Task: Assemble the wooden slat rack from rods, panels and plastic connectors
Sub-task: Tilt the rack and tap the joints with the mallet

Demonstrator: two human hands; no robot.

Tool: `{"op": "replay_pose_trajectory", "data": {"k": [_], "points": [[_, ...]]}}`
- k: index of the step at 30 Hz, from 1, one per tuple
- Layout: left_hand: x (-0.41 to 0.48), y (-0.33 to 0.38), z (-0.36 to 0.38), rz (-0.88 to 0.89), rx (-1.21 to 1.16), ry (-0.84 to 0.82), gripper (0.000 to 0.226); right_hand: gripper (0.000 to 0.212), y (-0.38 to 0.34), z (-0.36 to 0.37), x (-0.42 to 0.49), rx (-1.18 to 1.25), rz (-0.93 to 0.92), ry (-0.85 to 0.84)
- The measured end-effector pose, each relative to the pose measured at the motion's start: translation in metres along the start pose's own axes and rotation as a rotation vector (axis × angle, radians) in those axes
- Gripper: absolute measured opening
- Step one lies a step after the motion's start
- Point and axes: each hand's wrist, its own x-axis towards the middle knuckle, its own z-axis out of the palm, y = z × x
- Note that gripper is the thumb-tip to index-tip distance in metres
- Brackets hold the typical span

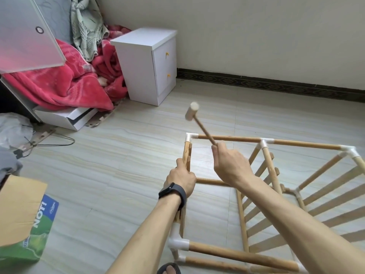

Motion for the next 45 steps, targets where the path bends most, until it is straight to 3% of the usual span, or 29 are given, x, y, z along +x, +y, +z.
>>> {"op": "replay_pose_trajectory", "data": {"k": [2, 11, 15, 17, 19, 21, 22, 24, 27, 32, 41, 45], "points": [[0.001, -0.001, 0.000, 0.006, 0.008, 0.010, 0.026, 0.031, 0.002, -0.002, 0.001, -0.063, 0.091, -0.149], [0.041, 0.008, -0.014, 0.137, 0.185, 0.156, 0.025, 0.030, 0.078, -0.038, -0.093, 0.416, 0.222, 0.281], [0.060, 0.029, -0.019, 0.217, 0.432, 0.196, 0.036, 0.038, 0.118, -0.034, -0.169, 0.225, 0.346, 0.339], [0.055, 0.043, -0.018, 0.222, 0.646, 0.155, 0.058, 0.043, 0.126, -0.027, -0.189, 0.108, 0.399, 0.314], [0.031, 0.058, -0.008, 0.362, 0.684, 0.164, 0.065, 0.040, 0.123, -0.021, -0.192, -0.005, 0.394, 0.351], [-0.010, 0.065, 0.013, 0.620, 0.628, 0.116, 0.037, 0.036, 0.116, -0.016, -0.183, -0.038, 0.387, 0.413], [-0.034, 0.065, 0.024, 0.711, 0.587, 0.049, 0.037, 0.036, 0.113, -0.014, -0.177, -0.033, 0.386, 0.426], [-0.077, 0.058, 0.044, 0.774, 0.536, -0.093, 0.053, 0.034, 0.110, -0.012, -0.166, -0.042, 0.390, 0.417], [-0.093, 0.042, 0.057, 0.921, 0.604, -0.048, 0.047, 0.032, 0.108, -0.018, -0.155, 0.030, 0.385, 0.386], [-0.075, 0.054, 0.059, 0.747, 0.734, -0.153, 0.016, 0.026, 0.101, -0.039, -0.197, 0.314, 0.179, 0.427], [-0.073, 0.064, 0.062, 0.692, 0.783, -0.100, 0.024, 0.032, 0.104, -0.055, -0.272, 0.168, 0.205, 0.156], [-0.075, 0.062, 0.063, 0.689, 0.790, -0.105, 0.027, 0.029, 0.095, -0.063, -0.275, 0.305, 0.145, 0.368]]}}
